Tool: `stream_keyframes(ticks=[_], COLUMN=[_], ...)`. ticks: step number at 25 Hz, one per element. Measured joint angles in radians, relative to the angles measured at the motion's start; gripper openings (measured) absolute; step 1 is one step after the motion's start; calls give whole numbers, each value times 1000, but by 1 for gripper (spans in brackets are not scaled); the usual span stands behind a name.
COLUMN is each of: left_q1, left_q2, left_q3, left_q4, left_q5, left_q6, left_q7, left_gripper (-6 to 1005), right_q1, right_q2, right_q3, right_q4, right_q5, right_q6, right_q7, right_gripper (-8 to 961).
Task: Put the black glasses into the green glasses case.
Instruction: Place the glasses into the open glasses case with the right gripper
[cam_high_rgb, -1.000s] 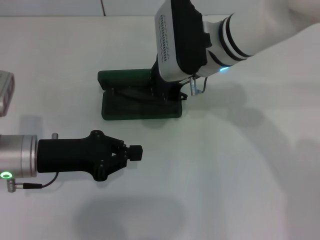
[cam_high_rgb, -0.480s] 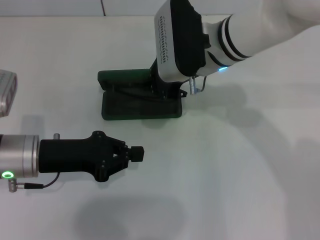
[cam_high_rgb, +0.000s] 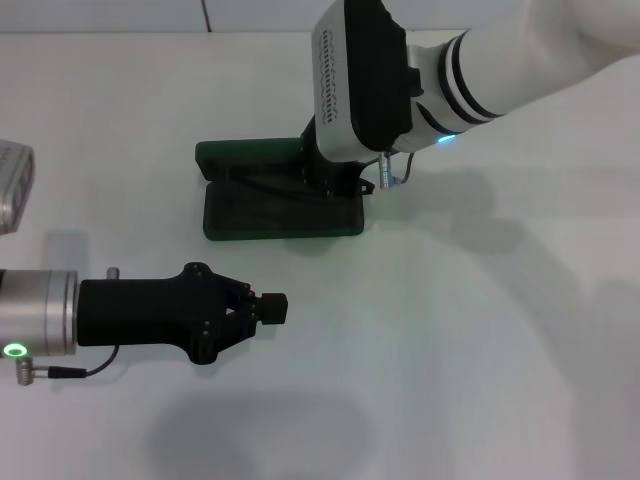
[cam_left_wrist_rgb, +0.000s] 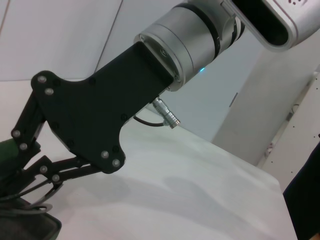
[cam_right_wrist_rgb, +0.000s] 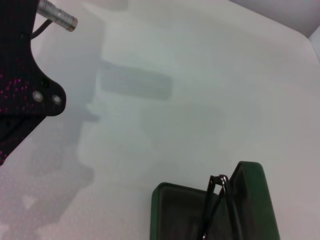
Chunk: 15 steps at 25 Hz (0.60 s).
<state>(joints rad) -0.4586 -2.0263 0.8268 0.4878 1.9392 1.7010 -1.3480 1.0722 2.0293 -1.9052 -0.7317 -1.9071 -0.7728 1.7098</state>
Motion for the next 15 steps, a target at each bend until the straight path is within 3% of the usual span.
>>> stream_keyframes(ticks=[7, 15], left_q1=[0, 0], left_q2=[0, 0], left_q3=[0, 0], left_q4=[0, 0], left_q5=[0, 0], left_q6=[1, 3], left_q7=[0, -1], left_gripper=[-1, 0], right_q1=[-1, -16], right_q2=[0, 0], right_q3=[4, 7], right_q4=[-3, -15], right_q5=[-5, -3], right_q6=[1, -2], right_q7=[9, 10], right_gripper=[79, 151])
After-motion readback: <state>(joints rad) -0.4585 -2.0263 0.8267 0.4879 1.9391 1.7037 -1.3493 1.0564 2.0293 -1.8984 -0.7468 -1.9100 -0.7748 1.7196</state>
